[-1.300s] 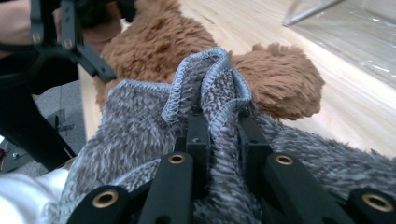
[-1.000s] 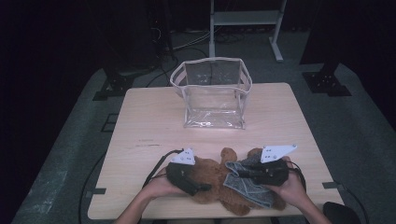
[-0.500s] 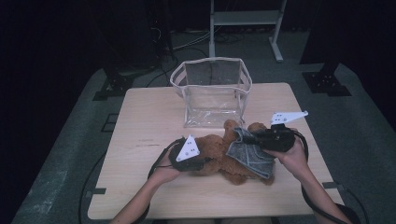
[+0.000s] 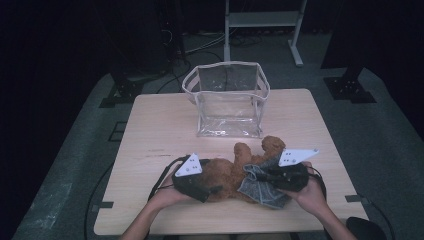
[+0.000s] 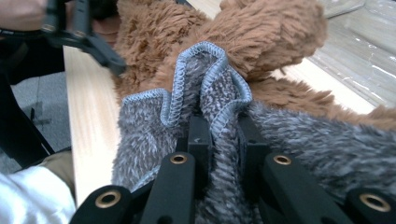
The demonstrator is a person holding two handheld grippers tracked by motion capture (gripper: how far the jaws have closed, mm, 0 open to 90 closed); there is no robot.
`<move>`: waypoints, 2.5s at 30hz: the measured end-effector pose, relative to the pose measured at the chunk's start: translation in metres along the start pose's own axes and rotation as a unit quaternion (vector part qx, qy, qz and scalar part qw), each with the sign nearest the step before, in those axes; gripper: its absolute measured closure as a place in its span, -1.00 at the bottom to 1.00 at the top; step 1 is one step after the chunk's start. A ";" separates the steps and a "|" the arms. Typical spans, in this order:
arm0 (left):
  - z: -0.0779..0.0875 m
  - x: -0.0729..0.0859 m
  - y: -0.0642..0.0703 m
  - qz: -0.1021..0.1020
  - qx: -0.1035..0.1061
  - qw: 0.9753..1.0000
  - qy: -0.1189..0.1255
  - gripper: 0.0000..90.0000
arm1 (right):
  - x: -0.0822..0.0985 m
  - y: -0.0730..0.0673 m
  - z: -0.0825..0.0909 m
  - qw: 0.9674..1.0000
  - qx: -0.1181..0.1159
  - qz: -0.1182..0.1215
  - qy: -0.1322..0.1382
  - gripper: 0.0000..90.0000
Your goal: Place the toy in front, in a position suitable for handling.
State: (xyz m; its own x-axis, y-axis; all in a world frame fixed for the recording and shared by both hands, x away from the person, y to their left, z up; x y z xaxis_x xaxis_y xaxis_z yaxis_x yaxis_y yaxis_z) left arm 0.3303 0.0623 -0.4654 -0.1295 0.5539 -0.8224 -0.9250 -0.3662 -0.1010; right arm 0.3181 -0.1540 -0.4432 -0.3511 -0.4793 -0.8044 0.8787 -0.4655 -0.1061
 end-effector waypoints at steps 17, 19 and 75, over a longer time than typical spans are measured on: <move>0.001 0.003 0.005 -0.035 -0.040 0.998 0.017 -0.15 | -0.023 0.051 0.028 0.996 0.078 -0.028 0.028 0.72; 0.002 0.003 0.006 -0.036 -0.039 0.998 0.017 -0.15 | -0.023 0.065 0.030 0.995 0.078 -0.051 0.025 0.72; -0.003 -0.003 0.021 -0.037 -0.031 0.999 0.023 -0.18 | -0.061 0.007 -0.003 0.999 -0.003 -0.038 0.033 0.73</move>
State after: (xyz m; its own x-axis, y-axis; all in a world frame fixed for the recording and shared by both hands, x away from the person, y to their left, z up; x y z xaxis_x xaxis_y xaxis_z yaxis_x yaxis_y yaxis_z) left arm 0.3124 0.0506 -0.4664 -0.0445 0.5474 -0.8357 -0.9071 -0.3726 -0.1957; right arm 0.3470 -0.1261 -0.3968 -0.3941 -0.3926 -0.8310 0.8524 -0.4943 -0.1707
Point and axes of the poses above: each handheld gripper's, and its own axes: z roughly backward along the jaws, x roughly out of its underside, y roughly to its right, the point moved 7 cm from there along -z, roughly forward along the jaws, and after that the axes turned 4 degrees about -y, right-handed, at the moved point
